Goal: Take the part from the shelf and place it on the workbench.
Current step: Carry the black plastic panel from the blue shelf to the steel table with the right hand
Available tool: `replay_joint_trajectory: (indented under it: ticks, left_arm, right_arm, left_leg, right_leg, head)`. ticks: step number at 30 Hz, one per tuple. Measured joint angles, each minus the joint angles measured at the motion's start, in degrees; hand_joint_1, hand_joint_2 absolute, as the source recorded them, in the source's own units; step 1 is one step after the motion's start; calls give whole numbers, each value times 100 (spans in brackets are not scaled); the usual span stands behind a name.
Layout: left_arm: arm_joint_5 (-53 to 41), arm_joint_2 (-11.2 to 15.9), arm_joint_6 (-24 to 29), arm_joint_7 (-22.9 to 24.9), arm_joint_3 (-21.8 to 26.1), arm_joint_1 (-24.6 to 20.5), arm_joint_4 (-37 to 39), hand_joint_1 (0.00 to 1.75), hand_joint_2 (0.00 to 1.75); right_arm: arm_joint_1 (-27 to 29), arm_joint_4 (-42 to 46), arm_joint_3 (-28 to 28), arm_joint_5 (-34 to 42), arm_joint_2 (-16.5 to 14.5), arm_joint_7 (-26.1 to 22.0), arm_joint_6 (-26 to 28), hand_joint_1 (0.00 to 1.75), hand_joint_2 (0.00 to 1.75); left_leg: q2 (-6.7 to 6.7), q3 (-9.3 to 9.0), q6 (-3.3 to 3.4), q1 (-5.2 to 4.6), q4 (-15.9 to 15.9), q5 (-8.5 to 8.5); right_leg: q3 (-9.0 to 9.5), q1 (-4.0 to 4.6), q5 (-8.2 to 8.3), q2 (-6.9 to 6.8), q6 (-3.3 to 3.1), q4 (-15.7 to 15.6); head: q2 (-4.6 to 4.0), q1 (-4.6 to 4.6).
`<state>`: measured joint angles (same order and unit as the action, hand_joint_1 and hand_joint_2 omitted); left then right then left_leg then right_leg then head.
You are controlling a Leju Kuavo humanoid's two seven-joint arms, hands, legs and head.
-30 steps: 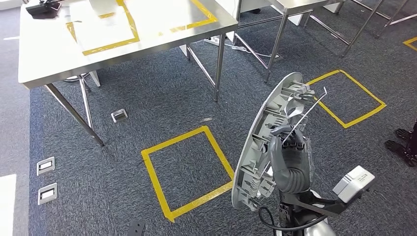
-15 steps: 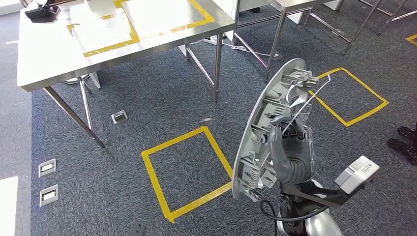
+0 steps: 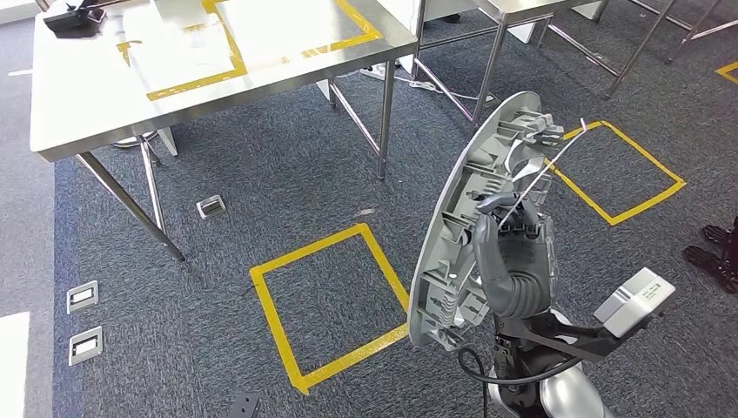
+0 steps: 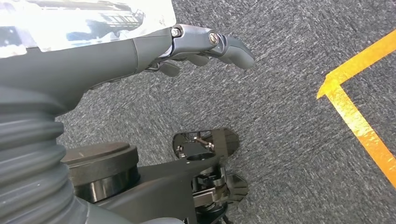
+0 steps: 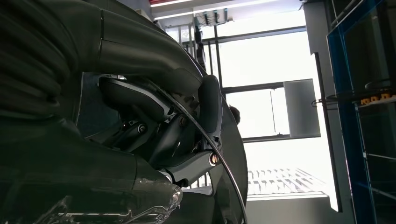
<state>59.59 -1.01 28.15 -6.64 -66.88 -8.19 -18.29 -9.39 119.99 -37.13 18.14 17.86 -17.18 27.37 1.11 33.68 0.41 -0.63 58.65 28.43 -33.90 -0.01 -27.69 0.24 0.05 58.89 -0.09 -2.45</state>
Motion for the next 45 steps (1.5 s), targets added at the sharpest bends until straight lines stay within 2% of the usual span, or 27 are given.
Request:
replay_joint_trajectory:
  ticks: [17,20,22,24,26,27,28,29,31,32,33,35,36,38,39,40,42,43,44,45]
  left_arm:
    - [8,1,-77,68,0,0,1,0,175]
    - [7,4,-97,75,-1,0,1,0,175]
    - [5,2,-103,80,-1,-2,-1,0,175]
    - [4,-2,-103,81,-1,-10,-1,0,175]
    - [4,-2,-105,81,0,-17,0,0,175]
    - [4,-2,-107,81,0,-14,0,0,175]
    - [5,-2,-109,81,0,-8,0,0,175]
    - [5,-2,-109,81,0,-3,0,0,175]
    - [5,-2,-109,86,0,3,0,0,175]
    - [5,3,-109,89,0,-2,2,0,175]
    - [4,5,-110,93,-1,-8,3,0,175]
    - [3,8,-110,99,-2,-14,5,0,175]
    - [2,5,-110,101,-2,-12,4,0,175]
    - [2,3,-110,102,-2,-11,4,0,175]
    - [1,3,-109,102,-2,-14,4,0,175]
    - [1,2,-109,102,-2,-17,4,0,175]
    - [-1,2,-109,102,-2,-11,4,0,175]
    - [-1,2,-109,103,-2,-3,4,0,175]
    - [-1,2,-109,103,-2,4,4,0,175]
    - [-2,2,-109,103,-2,6,4,0,175]
  right_arm:
    - [-25,-9,-56,1,0,30,0,175,175]
    - [-39,-21,-69,18,-2,33,-2,175,175]
    - [-44,-22,-73,32,-2,33,-5,175,175]
    - [-58,-23,-75,50,-1,32,-11,175,175]
    - [-67,-29,-80,64,1,27,-17,175,175]
    - [-66,-37,-83,68,2,26,-19,175,175]
    - [-64,-49,-86,68,4,25,-20,175,175]
    - [-63,-61,-88,68,6,25,-21,175,175]
    - [-64,-74,-92,68,7,25,-26,175,175]
    - [-68,-79,-94,68,5,25,-30,175,175]
    - [-73,-85,-97,68,4,23,-36,175,175]
    - [-77,-104,-100,72,5,20,-44,175,175]
    - [-77,-113,-102,76,7,17,-47,175,175]
    - [-79,-127,-104,83,8,16,-48,175,175]
    - [-82,-128,-106,83,7,15,-48,175,175]
    - [-83,-130,-107,83,7,12,-48,175,175]
    - [-84,-142,-108,84,7,3,-49,175,175]
    - [-81,-152,-109,85,7,-2,-50,175,175]
    - [-78,-162,-111,92,7,-5,-52,175,175]
    - [-76,-170,-113,98,7,-7,-54,175,175]
  left_leg:
    - [1,1,3,-3,7,4]
    - [5,1,56,-25,21,16]
    - [1,-52,91,0,-79,-24]
    - [-5,-129,110,54,-200,-71]
    - [-7,-166,109,90,-228,-67]
    - [-6,-178,97,105,-224,-52]
    - [-3,-192,78,123,-214,-31]
    - [2,-210,48,146,-196,-2]
    - [17,-256,-42,211,-116,99]
    - [25,-261,-99,228,-63,158]
    - [31,-258,-155,237,-14,209]
    - [38,-243,-240,228,15,249]
    - [39,-250,-267,232,7,254]
    - [14,-239,-304,237,73,318]
    - [-3,-164,-314,234,242,407]
    - [-20,-22,-313,226,528,530]
    - [-30,405,-287,209,1273,766]
    - [-30,585,-266,199,1532,786]
    - [-30,683,-236,186,1602,697]
    - [-30,681,-194,167,1461,504]
  right_leg:
    - [1,-4,3,0,4,-6]
    - [12,-26,19,-1,39,-37]
    - [29,-22,13,-2,69,-47]
    - [-83,-22,-143,1,112,209]
    - [-431,-59,-438,2,170,882]
    - [-617,-86,-531,1,205,1209]
    - [-738,-116,-526,0,240,1387]
    - [-759,-145,-408,-2,275,1354]
    - [-528,-203,11,0,353,766]
    - [-383,-209,147,12,383,452]
    - [-282,-210,204,26,361,236]
    - [-242,-183,134,48,248,149]
    - [-249,-183,114,46,171,152]
    - [-225,-182,83,27,83,146]
    - [-204,-184,70,13,45,139]
    - [-180,-178,53,-2,13,135]
    - [-142,-146,14,-19,-36,134]
    - [-118,-125,-8,-20,-53,134]
    - [-87,-104,-33,-16,-64,134]
    - [-45,-84,-61,-10,-69,134]
  head:
    - [0,0]
    - [0,4]
    - [0,5]
    - [0,0]
    - [0,-3]
    - [0,-3]
    - [0,-3]
    - [0,-3]
    - [0,-4]
    - [0,-10]
    - [0,-24]
    - [0,-13]
    - [0,0]
    - [0,34]
    - [0,50]
    - [0,64]
    - [0,84]
    - [0,85]
    - [0,86]
    - [0,86]
